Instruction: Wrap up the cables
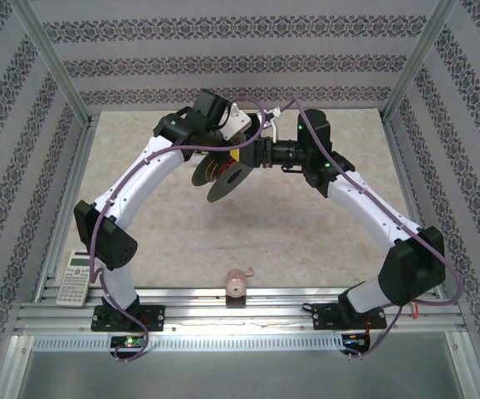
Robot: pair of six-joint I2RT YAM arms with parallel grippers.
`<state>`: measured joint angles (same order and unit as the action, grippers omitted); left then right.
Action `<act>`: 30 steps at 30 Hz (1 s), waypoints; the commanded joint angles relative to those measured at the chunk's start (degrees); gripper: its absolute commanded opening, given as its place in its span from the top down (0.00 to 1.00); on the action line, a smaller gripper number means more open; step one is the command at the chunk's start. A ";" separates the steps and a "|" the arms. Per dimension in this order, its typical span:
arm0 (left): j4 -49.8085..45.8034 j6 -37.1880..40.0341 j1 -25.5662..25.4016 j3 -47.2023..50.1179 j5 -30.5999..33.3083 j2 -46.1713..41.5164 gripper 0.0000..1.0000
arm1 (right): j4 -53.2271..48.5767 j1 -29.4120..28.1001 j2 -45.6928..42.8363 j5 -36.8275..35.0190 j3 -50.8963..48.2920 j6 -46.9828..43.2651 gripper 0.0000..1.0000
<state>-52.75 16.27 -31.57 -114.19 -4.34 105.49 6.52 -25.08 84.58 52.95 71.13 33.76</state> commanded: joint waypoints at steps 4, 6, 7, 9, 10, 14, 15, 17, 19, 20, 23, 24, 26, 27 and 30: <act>4.87 -0.63 -3.14 0.01 -0.57 -2.40 1.00 | 10.20 -1.54 1.98 -3.64 -0.39 4.32 0.66; 5.28 -0.69 -3.14 0.31 0.00 -2.57 1.00 | 10.40 -1.55 1.91 -3.73 -0.62 4.56 0.68; 5.45 -0.63 -3.14 0.22 0.17 -2.59 1.00 | 10.45 -1.55 1.86 -3.65 -0.77 4.73 0.68; 5.41 -0.79 -2.98 -0.47 0.79 -2.40 1.00 | 10.52 -1.55 1.24 -3.41 -1.44 4.90 0.68; 5.26 -0.91 -2.73 -1.11 0.82 -2.16 1.00 | 10.28 -1.60 0.83 -3.38 -1.86 4.83 0.68; 4.36 -1.68 -1.75 -3.59 0.66 -0.71 1.00 | 9.27 -1.46 -1.21 -3.34 -3.60 4.59 0.67; 4.04 -1.92 -1.50 -4.25 0.73 -0.33 1.00 | 8.75 -1.44 -1.82 -3.25 -4.01 4.37 0.67; 3.46 -2.27 -1.13 -5.52 0.39 0.41 1.00 | 7.80 -1.38 -2.82 -3.15 -4.82 3.91 0.61; 3.05 -2.55 -0.95 -6.62 0.00 0.80 1.00 | 6.66 -1.21 -3.69 -3.29 -5.43 3.51 0.55; 3.00 -2.50 -0.95 -7.09 -0.06 0.99 1.00 | 6.19 -1.12 -3.96 -3.29 -5.60 3.44 0.54; 2.11 -2.40 -0.96 -8.85 -0.36 1.53 1.00 | 5.55 -0.78 -4.73 -3.06 -5.94 3.27 0.54; 1.66 -2.37 -0.96 -9.40 -0.40 1.80 1.00 | 5.44 -0.67 -4.86 -2.98 -5.92 3.14 0.55; 1.06 -2.21 -0.95 -10.06 -0.49 2.14 1.00 | 5.43 -0.58 -4.99 -2.73 -5.88 3.00 0.58; 0.90 -2.12 -0.94 -10.08 -0.45 2.16 1.00 | 5.47 -0.58 -4.93 -2.74 -5.75 2.99 0.63; 0.75 -2.12 -0.95 -9.98 -0.39 2.16 1.00 | 5.55 -0.61 -4.77 -2.67 -5.72 2.98 0.71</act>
<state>-55.05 16.08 -32.25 -121.19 -4.47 107.44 13.58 -25.23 80.38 47.86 66.46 37.10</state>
